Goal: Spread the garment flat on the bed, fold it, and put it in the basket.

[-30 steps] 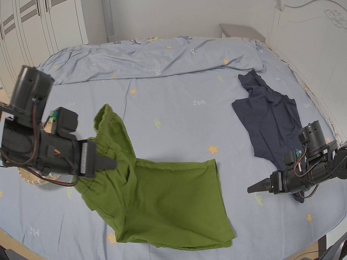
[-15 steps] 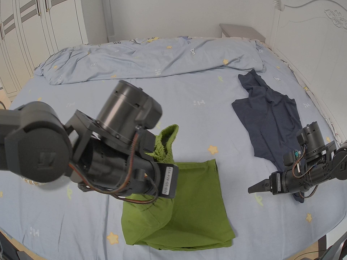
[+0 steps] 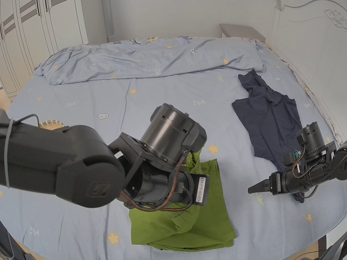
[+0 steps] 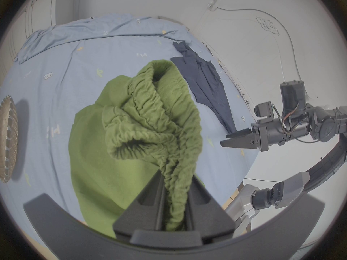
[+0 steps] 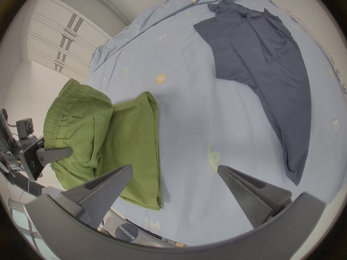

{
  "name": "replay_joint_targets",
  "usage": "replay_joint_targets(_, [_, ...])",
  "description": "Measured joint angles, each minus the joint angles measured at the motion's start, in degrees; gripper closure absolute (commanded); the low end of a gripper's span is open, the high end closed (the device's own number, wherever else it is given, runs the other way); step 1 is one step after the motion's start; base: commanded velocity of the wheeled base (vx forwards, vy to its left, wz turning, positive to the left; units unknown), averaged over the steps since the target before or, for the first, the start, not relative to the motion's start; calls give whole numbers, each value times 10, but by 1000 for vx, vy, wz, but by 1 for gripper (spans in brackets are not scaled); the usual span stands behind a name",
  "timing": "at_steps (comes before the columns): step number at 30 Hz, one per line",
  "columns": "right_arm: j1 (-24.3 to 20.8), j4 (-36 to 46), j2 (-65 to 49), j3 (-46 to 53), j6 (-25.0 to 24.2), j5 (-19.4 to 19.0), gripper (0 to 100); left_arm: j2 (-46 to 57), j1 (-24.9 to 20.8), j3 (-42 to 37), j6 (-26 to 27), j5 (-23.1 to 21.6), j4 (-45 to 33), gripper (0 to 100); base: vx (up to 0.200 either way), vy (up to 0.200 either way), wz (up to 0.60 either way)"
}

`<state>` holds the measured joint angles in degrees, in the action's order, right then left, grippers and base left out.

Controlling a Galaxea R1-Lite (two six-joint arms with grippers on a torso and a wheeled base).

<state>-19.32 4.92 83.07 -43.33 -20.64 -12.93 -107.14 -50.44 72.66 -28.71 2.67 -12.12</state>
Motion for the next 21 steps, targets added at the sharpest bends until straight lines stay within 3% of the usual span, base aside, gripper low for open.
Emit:
replay_joint_targets(2, [0, 0, 0, 0, 0, 0, 0, -8, -6, 0, 0, 1, 9, 100, 0, 0, 0])
replay_joint_targets(3, [0, 0, 0, 0, 0, 0, 0, -13, -8, 0, 0, 2, 13, 0, 0, 0, 0])
replay_joint_targets(12, [-1, 0, 0, 1, 0, 0, 0, -43, -27, -1, -13, 8, 56, 0, 0, 0, 0])
replay_joint_targets(21, [0, 0, 1, 1, 0, 0, 0, -35, -27, -5, -101, -7, 121, 0, 0, 0, 0])
